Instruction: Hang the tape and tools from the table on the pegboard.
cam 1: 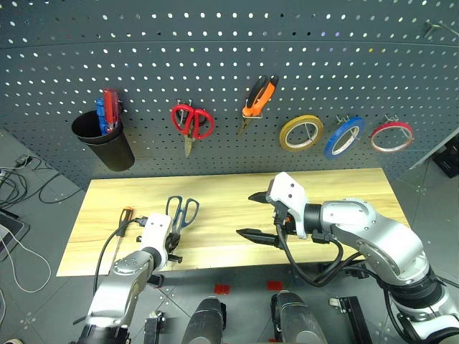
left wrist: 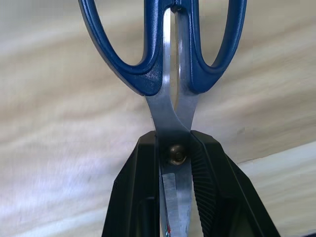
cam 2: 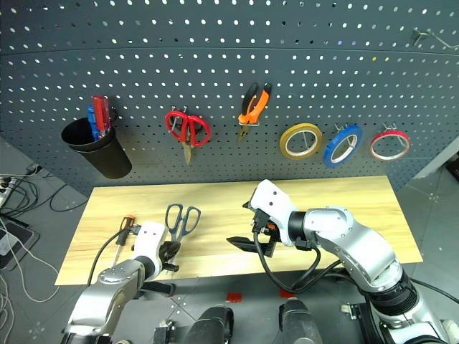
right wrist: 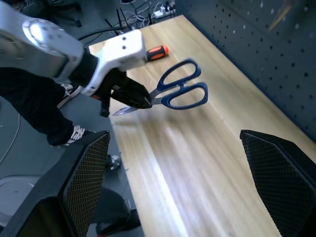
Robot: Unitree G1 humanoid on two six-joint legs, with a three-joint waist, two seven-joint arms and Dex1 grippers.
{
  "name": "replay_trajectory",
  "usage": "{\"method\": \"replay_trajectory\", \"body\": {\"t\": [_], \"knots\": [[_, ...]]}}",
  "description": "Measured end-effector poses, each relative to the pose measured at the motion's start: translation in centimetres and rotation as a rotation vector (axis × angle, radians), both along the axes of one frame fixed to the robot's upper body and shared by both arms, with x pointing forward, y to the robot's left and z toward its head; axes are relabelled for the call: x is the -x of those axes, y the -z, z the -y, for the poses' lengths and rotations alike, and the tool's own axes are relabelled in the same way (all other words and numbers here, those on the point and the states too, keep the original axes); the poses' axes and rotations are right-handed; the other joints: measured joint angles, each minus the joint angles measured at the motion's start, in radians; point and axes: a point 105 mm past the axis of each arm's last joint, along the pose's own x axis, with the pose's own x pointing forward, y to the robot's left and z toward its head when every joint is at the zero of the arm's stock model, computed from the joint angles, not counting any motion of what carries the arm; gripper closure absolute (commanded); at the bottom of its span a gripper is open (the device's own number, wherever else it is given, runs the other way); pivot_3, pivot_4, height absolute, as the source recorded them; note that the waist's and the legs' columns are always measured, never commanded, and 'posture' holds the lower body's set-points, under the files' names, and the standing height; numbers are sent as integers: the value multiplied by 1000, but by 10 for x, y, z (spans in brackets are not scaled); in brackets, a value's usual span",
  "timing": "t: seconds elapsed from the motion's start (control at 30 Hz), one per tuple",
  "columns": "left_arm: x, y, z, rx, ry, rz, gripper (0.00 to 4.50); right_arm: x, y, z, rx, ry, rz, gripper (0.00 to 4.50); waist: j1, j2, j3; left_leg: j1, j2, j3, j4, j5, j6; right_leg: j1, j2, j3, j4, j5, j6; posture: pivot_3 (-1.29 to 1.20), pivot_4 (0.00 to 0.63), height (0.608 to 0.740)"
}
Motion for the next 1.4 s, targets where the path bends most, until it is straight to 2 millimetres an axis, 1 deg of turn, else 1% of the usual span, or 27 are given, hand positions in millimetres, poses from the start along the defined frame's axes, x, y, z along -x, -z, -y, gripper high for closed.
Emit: {"method": "replay_trajectory", "body": {"t": [0.17, 0.23, 0.3, 0.37, 0.43, 0.53, 0.63, 0.77, 0.83, 1.0, 1.1, 1.2, 1.37, 1.4], "knots": [[8, -14, 2, -18, 23, 87, 3933, -1, -4, 1, -6, 6, 28, 0, 0, 0, 1, 0, -1, 1, 0, -1, 2, 0, 0, -2, 0, 0, 0, -32, 231, 740], [8, -29, 5, -42, 51, 153, 3934, -3, -10, 2, -3, 6, 78, 0, -1, -1, 6, 0, -1, 1, 0, -1, 2, 0, 0, -3, 0, 0, 0, -37, 226, 740], [11, -45, 3, -59, 51, 211, 3934, -7, -23, 2, -19, 13, 164, 0, -1, -1, 6, 0, 0, 1, 0, -1, 1, 0, 0, -4, 1, 0, 0, -37, 222, 740], [15, -58, -4, -76, 30, 254, 3935, -10, -39, 1, -57, 28, 252, 0, -4, -1, 6, 0, 1, 1, 0, -1, 1, 0, 2, -3, 1, 0, 0, -34, 217, 740], [21, -68, -9, -97, 12, 284, 3936, -14, -55, 2, -102, 52, 325, 0, -6, -1, 6, 0, 1, 1, 0, 0, 1, 0, 3, -3, 1, 0, 0, -23, 214, 740], [25, -83, -6, -120, 21, 340, 3936, -21, -71, 0, -154, 84, 397, 0, -2, -1, 6, 0, 1, 1, 0, 0, 1, 0, 4, -3, 1, 0, 0, -16, 217, 740], [20, -101, 2, -125, 55, 411, 3936, -29, -78, 2, -186, 117, 421, 0, 4, -1, 6, 0, 0, 1, 1, 0, 1, 2, 5, -4, 1, 0, 0, -8, 214, 740], [3, -130, 22, -116, 152, 521, 3936, -34, -80, 6, -192, 141, 433, 0, 6, -1, 6, 0, 0, 1, 2, 0, 1, 3, 6, -5, 2, 1, -1, -8, 213, 740], [-4, -140, 29, -111, 187, 562, 3936, -35, -81, 6, -192, 145, 437, 0, 3, -1, 6, 1, 1, 1, 1, 0, 0, 2, 7, -4, 2, 1, -1, -14, 215, 740], [-31, -148, 35, -98, 230, 581, 3936, -38, -80, 7, -193, 158, 436, 0, -3, -1, 6, 1, 1, 2, 1, 1, 0, 0, 12, -3, 3, 1, -1, -23, 218, 740], [-44, -147, 33, -95, 223, 571, 3936, -38, -80, 6, -194, 160, 437, 0, -4, -1, 6, 1, 2, 2, 1, 1, 0, -1, 12, -1, 3, 1, -1, -29, 219, 740], [-52, -144, 31, -103, 217, 557, 3936, -38, -80, 6, -198, 159, 435, 0, -3, -1, 6, 0, 2, 3, 1, 1, -1, -1, 12, -1, 3, 1, -1, -32, 219, 740], [-61, -140, 35, -107, 234, 538, 3936, -37, -81, 3, -210, 155, 431, 0, -3, -1, 6, 0, 2, 3, 2, 1, -1, -2, 11, 0, 3, 1, -1, -33, 227, 740], [-62, -138, 35, -107, 229, 532, 3586, -37, -81, 3, -212, 154, 430, 0, -3, -1, 6, 0, 2, 3, 2, 1, -1, -2, 11, 0, 4, 1, -1, -33, 227, 740]]}}
